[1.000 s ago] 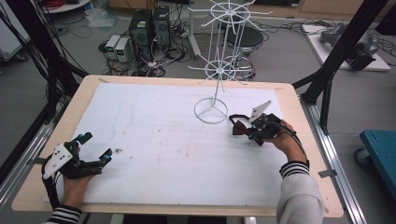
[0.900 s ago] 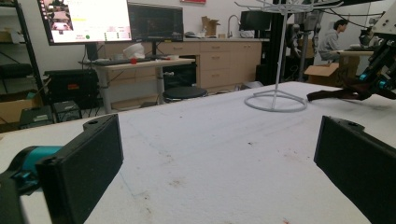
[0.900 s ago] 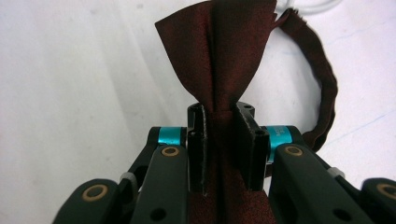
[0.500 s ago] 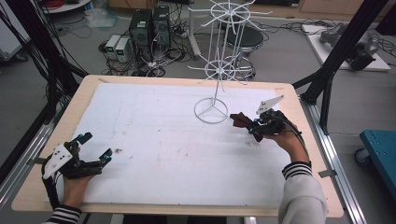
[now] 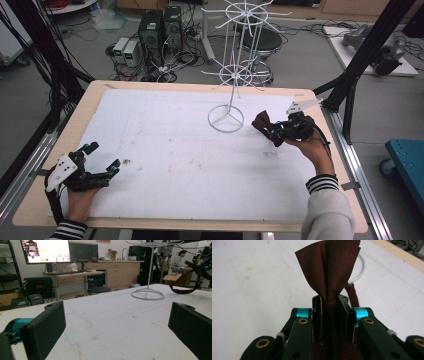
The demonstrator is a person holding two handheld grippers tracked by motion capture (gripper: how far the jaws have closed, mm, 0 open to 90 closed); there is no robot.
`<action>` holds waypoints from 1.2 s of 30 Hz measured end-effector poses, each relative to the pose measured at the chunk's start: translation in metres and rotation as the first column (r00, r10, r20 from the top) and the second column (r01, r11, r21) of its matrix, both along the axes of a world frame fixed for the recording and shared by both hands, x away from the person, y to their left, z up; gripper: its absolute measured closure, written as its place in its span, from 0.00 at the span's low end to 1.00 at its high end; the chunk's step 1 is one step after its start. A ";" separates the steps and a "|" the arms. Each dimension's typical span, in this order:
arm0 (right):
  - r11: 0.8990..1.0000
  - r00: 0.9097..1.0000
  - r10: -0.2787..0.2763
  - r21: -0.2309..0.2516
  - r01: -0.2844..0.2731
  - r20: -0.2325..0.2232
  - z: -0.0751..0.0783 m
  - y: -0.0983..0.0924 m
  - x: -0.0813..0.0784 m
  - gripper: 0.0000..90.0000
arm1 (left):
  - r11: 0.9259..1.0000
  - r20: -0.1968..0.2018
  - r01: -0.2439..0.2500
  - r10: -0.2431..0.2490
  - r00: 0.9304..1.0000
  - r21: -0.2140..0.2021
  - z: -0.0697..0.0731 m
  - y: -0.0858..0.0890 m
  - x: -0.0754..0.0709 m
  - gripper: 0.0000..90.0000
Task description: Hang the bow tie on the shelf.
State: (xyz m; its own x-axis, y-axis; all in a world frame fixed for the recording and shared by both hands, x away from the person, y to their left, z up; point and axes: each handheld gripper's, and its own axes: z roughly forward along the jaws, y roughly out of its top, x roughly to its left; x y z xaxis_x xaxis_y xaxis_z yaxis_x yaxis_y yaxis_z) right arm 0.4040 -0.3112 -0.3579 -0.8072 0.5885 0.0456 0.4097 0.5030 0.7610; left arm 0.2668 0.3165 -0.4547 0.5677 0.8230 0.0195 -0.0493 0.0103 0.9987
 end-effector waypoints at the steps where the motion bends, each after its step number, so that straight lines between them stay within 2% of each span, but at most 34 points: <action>1: 1.000 1.000 0.000 0.000 0.000 0.000 0.000 0.000 0.000 0.85 | 1.000 0.000 0.000 0.000 1.000 0.000 0.000 0.000 0.000 0.02; 2: 0.999 1.000 -0.023 0.046 0.023 0.004 0.003 -0.003 0.000 0.85 | 1.000 0.000 -0.001 0.001 1.000 -0.001 0.000 0.000 0.000 0.02; 3: 0.999 1.000 -0.023 0.046 0.023 0.004 0.003 -0.003 0.000 0.85 | 1.000 0.000 -0.001 0.001 1.000 -0.001 0.000 0.000 0.000 0.02; 4: 0.996 0.999 -0.038 0.083 0.038 0.003 0.006 -0.005 -0.002 0.85 | 1.000 0.000 0.000 0.000 1.000 -0.001 0.000 0.000 0.000 0.02; 5: 0.996 0.999 -0.038 0.083 0.038 0.003 0.006 -0.005 -0.002 0.85 | 1.000 0.000 -0.001 0.001 1.000 -0.001 0.000 0.000 0.000 0.02; 8: 0.990 0.998 -0.057 0.132 0.055 0.012 0.010 -0.008 -0.004 0.85 | 1.000 0.000 -0.001 0.001 1.000 -0.001 0.000 0.000 0.000 0.02; 9: 0.990 0.998 -0.057 0.132 0.055 0.012 0.010 -0.008 -0.004 0.85 | 1.000 0.001 -0.001 0.001 1.000 -0.001 0.000 0.000 0.000 0.02; 11: 0.985 0.997 -0.080 0.158 0.075 0.024 0.013 -0.009 -0.005 0.85 | 1.000 0.000 -0.001 0.001 1.000 0.001 0.000 0.000 0.000 0.02; 12: 0.979 0.995 -0.100 0.183 0.094 0.027 0.015 -0.010 -0.006 0.85 | 1.000 0.001 -0.001 0.001 1.000 0.001 0.000 0.000 0.000 0.02; 13: 0.979 0.995 -0.100 0.183 0.094 0.027 0.015 -0.010 -0.006 0.85 | 1.000 0.001 -0.001 0.001 1.000 0.001 0.000 0.000 0.000 0.02; 14: 0.972 0.993 -0.118 0.206 0.110 0.030 0.017 -0.011 -0.007 0.85 | 1.000 0.001 -0.001 0.001 1.000 0.001 0.000 0.000 0.000 0.02; 17: 0.967 0.990 -0.136 0.223 0.124 0.043 0.019 -0.012 -0.008 0.84 | 1.000 0.001 -0.001 0.001 1.000 0.000 0.000 0.000 0.000 0.02; 18: 0.961 0.986 -0.160 0.237 0.146 0.041 0.020 -0.013 -0.009 0.84 | 1.000 0.001 -0.002 0.002 1.000 0.000 0.000 0.000 0.000 0.02; 21: 0.956 0.984 -0.172 0.250 0.154 0.052 0.021 -0.014 -0.009 0.84 | 1.000 0.000 -0.001 0.001 1.000 0.001 0.000 0.000 0.000 0.02; 24: 0.938 0.974 -0.214 0.293 0.186 0.069 0.025 -0.016 -0.011 0.84 | 1.000 0.000 -0.001 0.001 1.000 -0.001 0.000 0.000 0.000 0.02; 25: 0.938 0.974 -0.214 0.293 0.186 0.069 0.025 -0.016 -0.011 0.84 | 1.000 0.000 -0.001 0.001 1.000 -0.001 0.000 0.000 0.000 0.02; 26: 0.931 0.968 -0.235 0.307 0.199 0.084 0.027 -0.016 -0.012 0.84 | 1.000 0.000 -0.001 0.001 1.000 0.002 0.000 0.000 0.000 0.02; 27: 0.931 0.968 -0.235 0.307 0.199 0.084 0.027 -0.016 -0.012 0.84 | 1.000 0.000 -0.001 0.001 1.000 0.002 0.000 0.000 0.000 0.02; 28: 0.921 0.960 -0.263 0.321 0.222 0.090 0.028 -0.017 -0.014 0.84 | 1.000 0.000 -0.001 0.001 1.000 0.002 0.000 0.000 0.000 0.02; 29: 0.921 0.960 -0.263 0.321 0.222 0.090 0.028 -0.017 -0.014 0.84 | 1.000 0.000 -0.001 0.001 1.000 0.002 0.000 0.000 0.000 0.02; 30: 0.909 0.954 -0.282 0.345 0.232 0.102 0.030 -0.017 -0.015 0.84 | 1.000 0.001 -0.002 0.002 1.000 0.001 0.000 0.000 0.000 0.02; 31: 0.909 0.954 -0.282 0.345 0.232 0.102 0.030 -0.017 -0.015 0.84 | 1.000 0.001 -0.002 0.002 1.000 0.001 0.000 0.000 0.000 0.02; 32: 0.903 0.945 -0.305 0.352 0.247 0.118 0.032 -0.015 -0.018 0.84 | 1.000 0.000 -0.001 0.001 1.000 0.001 0.000 0.000 0.000 0.02; 33: 0.903 0.945 -0.305 0.352 0.247 0.118 0.032 -0.015 -0.018 0.84 | 1.000 0.000 -0.001 0.001 1.000 0.002 0.000 0.000 0.000 0.02; 36: 0.888 0.929 -0.341 0.372 0.270 0.141 0.035 -0.011 -0.021 0.84 | 1.000 0.000 -0.001 0.001 1.000 0.003 0.000 0.000 0.000 0.02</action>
State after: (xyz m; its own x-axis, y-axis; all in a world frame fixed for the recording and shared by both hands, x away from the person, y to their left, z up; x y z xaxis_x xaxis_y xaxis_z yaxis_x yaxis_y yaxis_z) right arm 0.3835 -0.3221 -0.3232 -0.6029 0.7841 0.1472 0.3248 0.0726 0.9430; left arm 0.2666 0.3162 -0.4547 0.5666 0.8237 0.0216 -0.0489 0.0075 0.9988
